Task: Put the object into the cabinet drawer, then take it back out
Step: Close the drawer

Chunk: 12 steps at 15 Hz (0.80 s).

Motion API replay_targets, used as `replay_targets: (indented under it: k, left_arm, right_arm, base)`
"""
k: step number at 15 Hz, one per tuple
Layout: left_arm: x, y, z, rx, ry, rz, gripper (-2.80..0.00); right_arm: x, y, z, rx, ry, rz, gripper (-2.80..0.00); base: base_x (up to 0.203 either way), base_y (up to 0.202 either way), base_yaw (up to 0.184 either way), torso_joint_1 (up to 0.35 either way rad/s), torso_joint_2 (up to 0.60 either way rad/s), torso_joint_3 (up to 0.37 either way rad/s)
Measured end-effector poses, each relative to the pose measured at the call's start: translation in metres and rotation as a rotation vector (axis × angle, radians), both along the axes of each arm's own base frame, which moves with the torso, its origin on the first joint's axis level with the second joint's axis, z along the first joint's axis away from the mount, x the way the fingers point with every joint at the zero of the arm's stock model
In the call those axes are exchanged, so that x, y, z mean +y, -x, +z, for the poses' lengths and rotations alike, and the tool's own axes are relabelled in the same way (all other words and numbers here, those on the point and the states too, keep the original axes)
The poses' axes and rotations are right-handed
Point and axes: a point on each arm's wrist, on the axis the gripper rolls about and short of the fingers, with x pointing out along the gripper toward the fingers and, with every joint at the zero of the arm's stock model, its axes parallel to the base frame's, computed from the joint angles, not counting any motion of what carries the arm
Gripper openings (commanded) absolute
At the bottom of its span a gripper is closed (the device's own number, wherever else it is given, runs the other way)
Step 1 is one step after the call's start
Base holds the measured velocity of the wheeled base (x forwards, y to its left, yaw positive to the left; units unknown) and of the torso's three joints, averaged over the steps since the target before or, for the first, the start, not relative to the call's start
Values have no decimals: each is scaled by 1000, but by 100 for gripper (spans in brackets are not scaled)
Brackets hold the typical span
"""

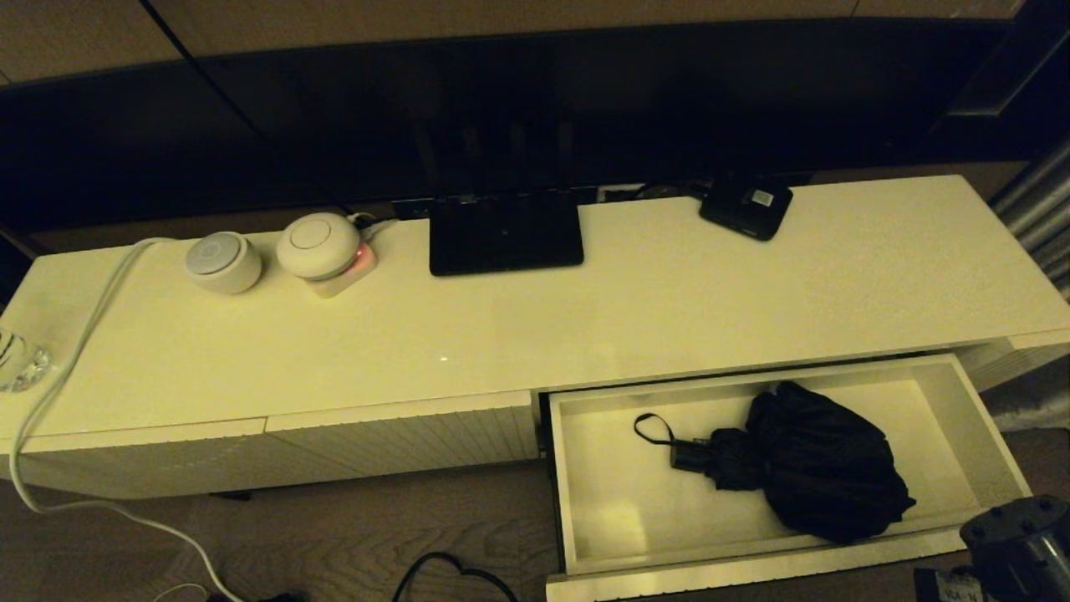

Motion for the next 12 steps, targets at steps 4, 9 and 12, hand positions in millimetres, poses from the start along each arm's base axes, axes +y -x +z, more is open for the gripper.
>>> replay_targets:
  k: [4, 9, 12]
  left_arm:
    - [0, 0, 0, 0, 0, 0, -280]
    - [0, 0, 0, 0, 0, 0, -280]
    - [0, 0, 0, 0, 0, 0, -280]
  right_arm:
    - [8, -16, -3, -29, 85, -44, -280]
    - [16, -33, -3, -111, 101, -79, -280]
    - [26, -44, -1, -205, 111, -76, -280]
  base:
    - [0, 0, 0, 0, 0, 0]
    - [0, 0, 0, 0, 0, 0]
    - [0, 0, 0, 0, 0, 0]
